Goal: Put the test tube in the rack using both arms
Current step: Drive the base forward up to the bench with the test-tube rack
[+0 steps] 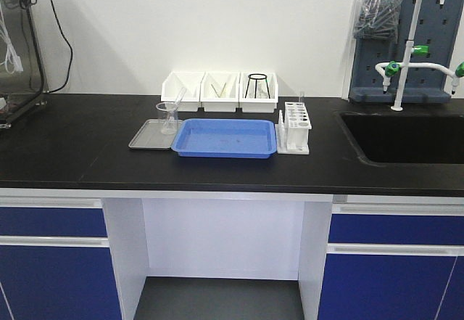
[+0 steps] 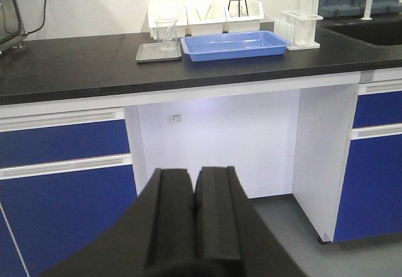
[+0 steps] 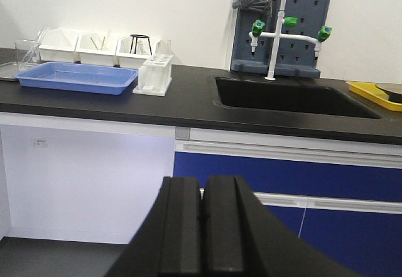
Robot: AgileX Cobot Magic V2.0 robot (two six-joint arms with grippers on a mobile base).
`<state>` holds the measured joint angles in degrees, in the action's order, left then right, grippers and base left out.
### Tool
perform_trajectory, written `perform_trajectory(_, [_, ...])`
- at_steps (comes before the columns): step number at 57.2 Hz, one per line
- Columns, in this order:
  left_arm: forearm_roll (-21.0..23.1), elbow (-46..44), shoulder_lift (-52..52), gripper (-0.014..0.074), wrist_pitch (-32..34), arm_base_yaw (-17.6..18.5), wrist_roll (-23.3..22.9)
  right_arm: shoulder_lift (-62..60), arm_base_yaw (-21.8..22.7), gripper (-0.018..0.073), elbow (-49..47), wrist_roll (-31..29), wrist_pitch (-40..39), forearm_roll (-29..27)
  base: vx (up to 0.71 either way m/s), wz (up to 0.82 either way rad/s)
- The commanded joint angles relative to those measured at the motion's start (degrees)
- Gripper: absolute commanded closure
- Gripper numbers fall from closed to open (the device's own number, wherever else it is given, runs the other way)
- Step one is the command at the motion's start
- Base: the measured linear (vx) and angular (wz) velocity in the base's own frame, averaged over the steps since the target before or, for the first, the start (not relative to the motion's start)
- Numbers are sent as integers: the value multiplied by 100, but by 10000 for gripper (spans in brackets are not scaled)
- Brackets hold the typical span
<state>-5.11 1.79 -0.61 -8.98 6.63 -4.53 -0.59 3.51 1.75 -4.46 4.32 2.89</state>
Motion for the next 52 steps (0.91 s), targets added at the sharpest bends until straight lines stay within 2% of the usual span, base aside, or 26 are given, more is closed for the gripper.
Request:
perform_trajectory(1, [43, -172, -87, 603, 469, 31, -5, -47, 28, 570, 103, -38, -467, 54, 0, 0])
perform_trajectory(52, [43, -172, -87, 603, 469, 31, -5, -47, 28, 570, 103, -38, -467, 54, 0, 0])
